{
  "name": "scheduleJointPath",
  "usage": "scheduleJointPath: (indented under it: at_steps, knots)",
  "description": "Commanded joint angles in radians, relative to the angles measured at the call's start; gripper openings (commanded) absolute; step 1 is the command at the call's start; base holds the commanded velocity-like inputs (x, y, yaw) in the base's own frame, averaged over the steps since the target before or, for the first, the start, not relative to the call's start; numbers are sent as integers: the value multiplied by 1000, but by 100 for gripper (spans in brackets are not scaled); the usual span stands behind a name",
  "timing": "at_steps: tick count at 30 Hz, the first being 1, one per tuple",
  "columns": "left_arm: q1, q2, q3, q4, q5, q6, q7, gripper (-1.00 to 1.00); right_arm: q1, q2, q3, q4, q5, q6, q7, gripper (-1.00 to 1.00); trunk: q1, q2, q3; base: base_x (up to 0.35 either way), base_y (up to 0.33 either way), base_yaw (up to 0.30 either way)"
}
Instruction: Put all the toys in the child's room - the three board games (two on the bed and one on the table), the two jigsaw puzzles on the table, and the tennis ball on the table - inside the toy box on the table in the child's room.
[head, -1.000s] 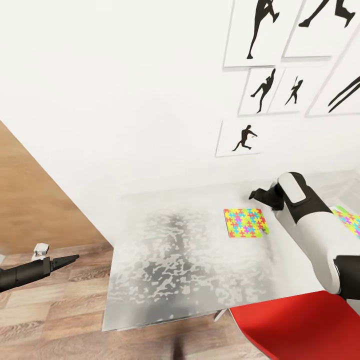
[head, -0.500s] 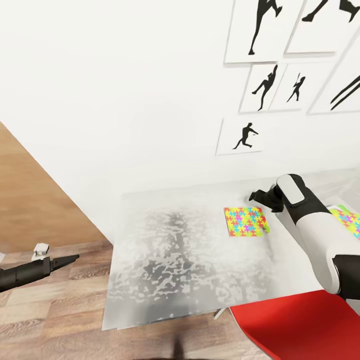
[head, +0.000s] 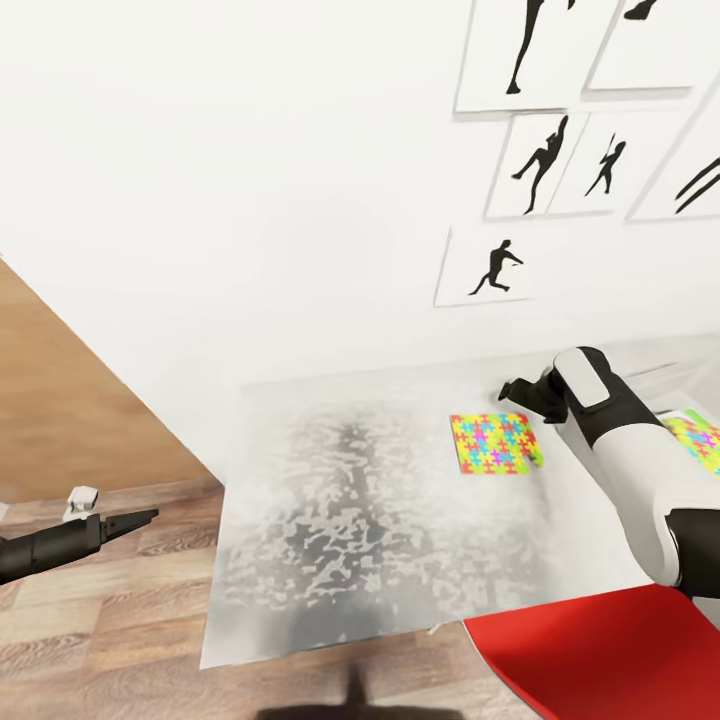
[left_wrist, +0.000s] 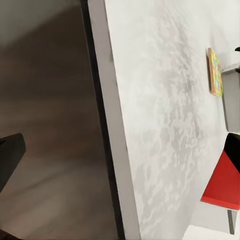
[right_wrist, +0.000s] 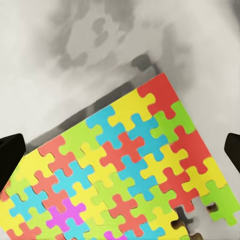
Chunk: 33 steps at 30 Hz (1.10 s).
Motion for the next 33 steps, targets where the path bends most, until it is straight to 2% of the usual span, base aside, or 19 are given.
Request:
scheduleJointPath:
  at_steps: [1, 33]
  knots:
    - [-1, -1, 4, -1, -10, 11, -8, 100, -1, -2, 7, -1, -10, 1, -9, 100, 1, -2, -2, 43, 0, 0]
    - [-1, -1, 4, -1, -10, 11, -8, 100, -4, -2, 6, -4, -9, 2, -8, 100, 1, -2, -5, 24, 13, 0]
